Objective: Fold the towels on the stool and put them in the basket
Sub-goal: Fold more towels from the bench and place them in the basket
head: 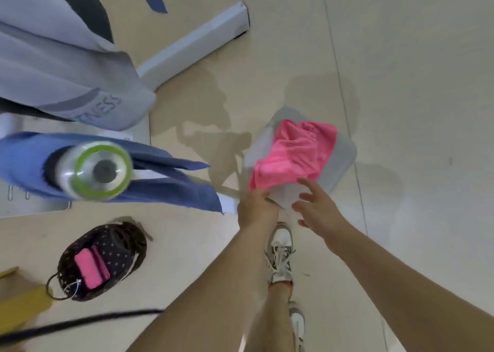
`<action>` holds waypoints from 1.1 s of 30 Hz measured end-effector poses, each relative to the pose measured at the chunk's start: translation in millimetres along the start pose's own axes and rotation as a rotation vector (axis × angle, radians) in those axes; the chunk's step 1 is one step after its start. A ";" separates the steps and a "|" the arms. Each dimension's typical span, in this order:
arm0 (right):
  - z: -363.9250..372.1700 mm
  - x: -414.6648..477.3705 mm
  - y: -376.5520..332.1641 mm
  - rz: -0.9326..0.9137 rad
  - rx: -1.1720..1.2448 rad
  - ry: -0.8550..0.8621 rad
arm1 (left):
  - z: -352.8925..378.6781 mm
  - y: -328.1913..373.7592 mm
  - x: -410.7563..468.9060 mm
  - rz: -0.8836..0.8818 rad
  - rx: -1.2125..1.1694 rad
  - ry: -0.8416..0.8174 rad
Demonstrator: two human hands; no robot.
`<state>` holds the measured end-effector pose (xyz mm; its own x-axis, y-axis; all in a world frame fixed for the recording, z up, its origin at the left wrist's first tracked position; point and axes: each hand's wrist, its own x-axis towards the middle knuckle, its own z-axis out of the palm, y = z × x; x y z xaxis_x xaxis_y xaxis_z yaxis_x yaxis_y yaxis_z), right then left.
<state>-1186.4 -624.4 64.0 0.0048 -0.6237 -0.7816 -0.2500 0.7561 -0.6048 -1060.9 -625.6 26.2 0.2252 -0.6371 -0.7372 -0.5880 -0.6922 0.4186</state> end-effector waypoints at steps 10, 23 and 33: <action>-37.4 83.6 24.8 -0.253 -0.519 -0.153 | 44.3 12.5 69.3 -0.015 0.026 0.251; -96.3 -117.9 -176.5 -0.554 -0.554 -0.287 | -131.4 118.0 -195.8 0.222 -0.666 -0.144; -37.5 -314.4 -288.9 -0.745 -0.916 -0.623 | -247.7 61.8 -433.8 0.209 -1.162 0.082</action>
<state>-1152.0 -654.2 490.2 0.8006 -0.4473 -0.3987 -0.5491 -0.2813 -0.7870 -1002.4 -476.1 503.3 0.2829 -0.7652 -0.5784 0.4300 -0.4379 0.7896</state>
